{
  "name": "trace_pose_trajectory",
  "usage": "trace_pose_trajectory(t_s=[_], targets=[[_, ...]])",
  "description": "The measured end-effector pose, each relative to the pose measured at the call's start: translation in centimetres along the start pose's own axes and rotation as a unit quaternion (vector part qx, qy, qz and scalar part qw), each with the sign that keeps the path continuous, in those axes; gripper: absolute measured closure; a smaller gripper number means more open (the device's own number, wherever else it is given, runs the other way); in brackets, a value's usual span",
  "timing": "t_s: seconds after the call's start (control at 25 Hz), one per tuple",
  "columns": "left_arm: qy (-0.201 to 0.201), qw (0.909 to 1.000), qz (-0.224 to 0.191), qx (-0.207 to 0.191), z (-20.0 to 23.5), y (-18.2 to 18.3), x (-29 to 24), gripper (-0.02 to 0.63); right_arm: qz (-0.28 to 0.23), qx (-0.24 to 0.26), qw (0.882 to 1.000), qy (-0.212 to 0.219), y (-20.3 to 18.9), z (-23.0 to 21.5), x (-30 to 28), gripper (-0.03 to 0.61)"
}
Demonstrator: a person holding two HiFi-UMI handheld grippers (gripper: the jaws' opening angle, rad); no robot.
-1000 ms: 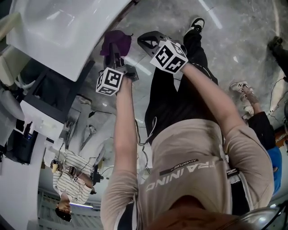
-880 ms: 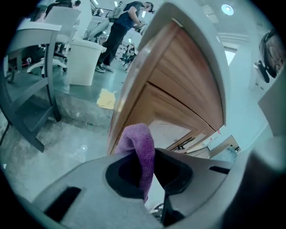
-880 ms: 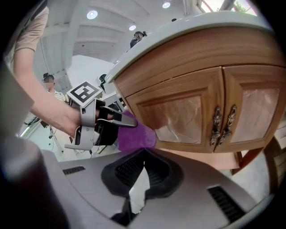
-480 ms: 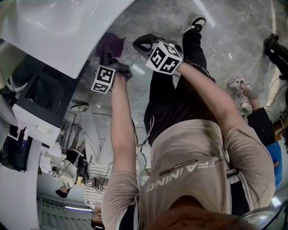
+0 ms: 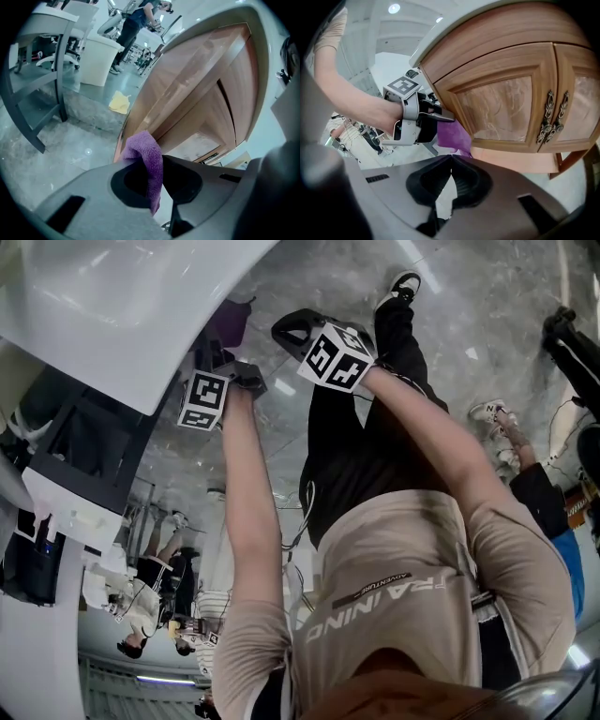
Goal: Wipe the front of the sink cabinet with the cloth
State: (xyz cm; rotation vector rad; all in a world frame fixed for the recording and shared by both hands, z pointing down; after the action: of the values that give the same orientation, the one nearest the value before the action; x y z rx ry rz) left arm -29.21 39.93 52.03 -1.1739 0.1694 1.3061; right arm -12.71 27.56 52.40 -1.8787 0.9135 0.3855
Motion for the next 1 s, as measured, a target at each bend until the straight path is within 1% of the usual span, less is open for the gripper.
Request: trace_pose_trajectory(t_s=[0.08, 0.24, 0.36, 0.48, 0.6, 0.68, 0.84, 1.0], targets=[[-0.004, 1.0000, -0.003, 0.000, -0.5, 0.3, -0.4, 0.574, -0.001, 0.001, 1.000, 0.002, 0.2, -0.2, 0.1, 0.566], [-0.012, 0.9998, -0.004, -0.017, -2.4, 0.3, -1.5, 0.574, -0.003, -0.005, 1.000, 0.003, -0.3, -0.9, 1.1, 0.566], [-0.018, 0.9994, -0.014, -0.028, -4.0, 0.1, -2.8, 0.574, -0.009, -0.019, 1.000, -0.003, -1.0, -2.2, 2.1, 0.566], [-0.027, 0.9991, -0.016, -0.029, -6.3, 0.5, -3.7, 0.574, -0.017, -0.027, 0.999, -0.011, -0.9, -3.4, 3.3, 0.566], [-0.033, 0.9982, -0.010, -0.049, -8.4, 0.8, -4.2, 0.574, -0.029, -0.047, 0.998, -0.021, -0.5, -4.5, 4.6, 0.566], [-0.035, 0.9979, -0.004, -0.055, -9.7, 0.5, -5.0, 0.574, -0.035, -0.056, 0.998, -0.024, -0.7, -5.4, 5.6, 0.566], [-0.064, 0.9964, -0.007, -0.055, -13.7, -0.5, -6.7, 0.574, -0.039, -0.060, 0.997, -0.028, -1.9, -7.4, 8.0, 0.566], [-0.077, 0.9951, -0.003, -0.062, -16.3, -0.3, -8.2, 0.574, -0.042, -0.072, 0.996, -0.033, -2.2, -8.7, 9.4, 0.566]])
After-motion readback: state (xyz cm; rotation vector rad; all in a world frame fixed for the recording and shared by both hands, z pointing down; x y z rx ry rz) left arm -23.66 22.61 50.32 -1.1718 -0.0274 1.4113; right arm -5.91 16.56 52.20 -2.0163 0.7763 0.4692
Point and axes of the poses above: the fingertips, and each gripper's own axes: x backward along the fingers, z to its left, y out of its top, the point moved 9 cm from there along x, backward along the fingers, and after that the axes turned 5 degrees about -x, right-handed, at the moved point
